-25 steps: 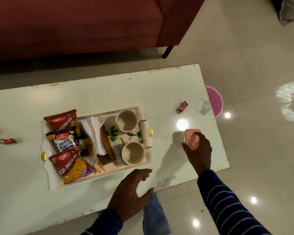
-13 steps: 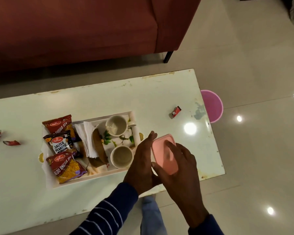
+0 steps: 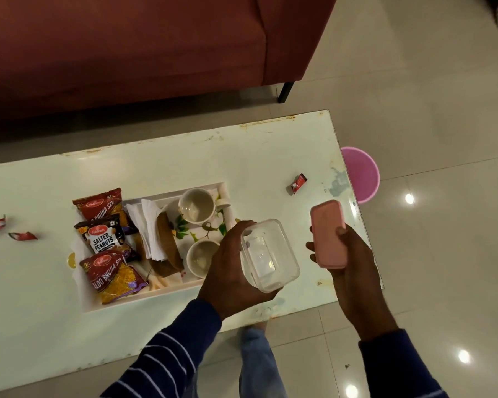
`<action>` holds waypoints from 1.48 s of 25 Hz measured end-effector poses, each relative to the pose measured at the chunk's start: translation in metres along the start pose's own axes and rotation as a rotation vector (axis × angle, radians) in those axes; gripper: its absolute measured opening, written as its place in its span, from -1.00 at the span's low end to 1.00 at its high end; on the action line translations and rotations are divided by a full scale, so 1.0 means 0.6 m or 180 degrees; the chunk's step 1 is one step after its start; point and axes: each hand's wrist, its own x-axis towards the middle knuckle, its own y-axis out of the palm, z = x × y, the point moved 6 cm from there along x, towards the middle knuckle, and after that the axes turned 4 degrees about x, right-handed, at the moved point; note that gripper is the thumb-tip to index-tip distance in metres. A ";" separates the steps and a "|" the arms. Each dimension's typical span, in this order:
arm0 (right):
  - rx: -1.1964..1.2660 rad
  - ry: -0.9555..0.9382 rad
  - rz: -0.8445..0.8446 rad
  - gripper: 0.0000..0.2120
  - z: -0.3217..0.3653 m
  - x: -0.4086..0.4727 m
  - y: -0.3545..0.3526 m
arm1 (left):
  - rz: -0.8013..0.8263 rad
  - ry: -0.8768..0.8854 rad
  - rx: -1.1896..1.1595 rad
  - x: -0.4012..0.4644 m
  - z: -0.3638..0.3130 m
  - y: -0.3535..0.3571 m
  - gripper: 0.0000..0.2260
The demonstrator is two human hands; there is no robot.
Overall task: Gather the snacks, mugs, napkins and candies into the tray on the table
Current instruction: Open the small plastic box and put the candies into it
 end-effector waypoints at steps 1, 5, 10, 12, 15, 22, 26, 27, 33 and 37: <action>0.0271 0.0297 -0.0167 -0.67 -0.025 0.018 -0.021 | 0.0068 0.0027 -0.0043 -0.004 0.002 0.002 -0.04; -0.0217 0.0396 -0.0514 -0.85 -0.113 0.084 -0.093 | 0.0087 0.0013 0.0052 -0.009 0.022 0.009 0.04; -0.0793 0.0228 -0.0736 -0.80 -0.163 0.142 -0.157 | 0.0009 0.0010 0.0081 -0.006 0.043 0.025 0.09; -0.1444 0.0204 -0.1047 -0.78 -0.161 0.150 -0.171 | -0.0012 -0.0061 -0.0031 -0.004 0.042 0.029 0.07; -0.2707 0.0016 -0.1554 -0.70 -0.130 0.157 -0.183 | -0.0087 -0.0236 -0.0059 0.003 0.033 0.029 0.00; -0.3176 -0.1496 -0.0138 -0.65 -0.041 0.272 -0.011 | -0.0260 0.0010 0.0368 0.034 0.024 0.035 0.08; -0.3598 -0.1463 -0.0030 -0.67 -0.055 0.354 0.060 | -0.0414 0.0182 0.0546 0.045 0.013 0.034 0.03; -0.3761 -0.1406 -0.0066 -0.72 -0.063 0.365 0.066 | -0.0407 0.0179 0.0580 0.046 0.018 0.035 0.04; -0.3321 -0.1418 -0.0309 -0.85 -0.049 0.336 0.046 | -0.0384 0.0052 0.0489 0.049 0.040 0.039 0.01; -0.2435 -0.2311 -0.0028 -0.87 0.038 0.163 0.055 | -0.0407 -0.0051 0.0448 0.053 0.036 0.038 0.00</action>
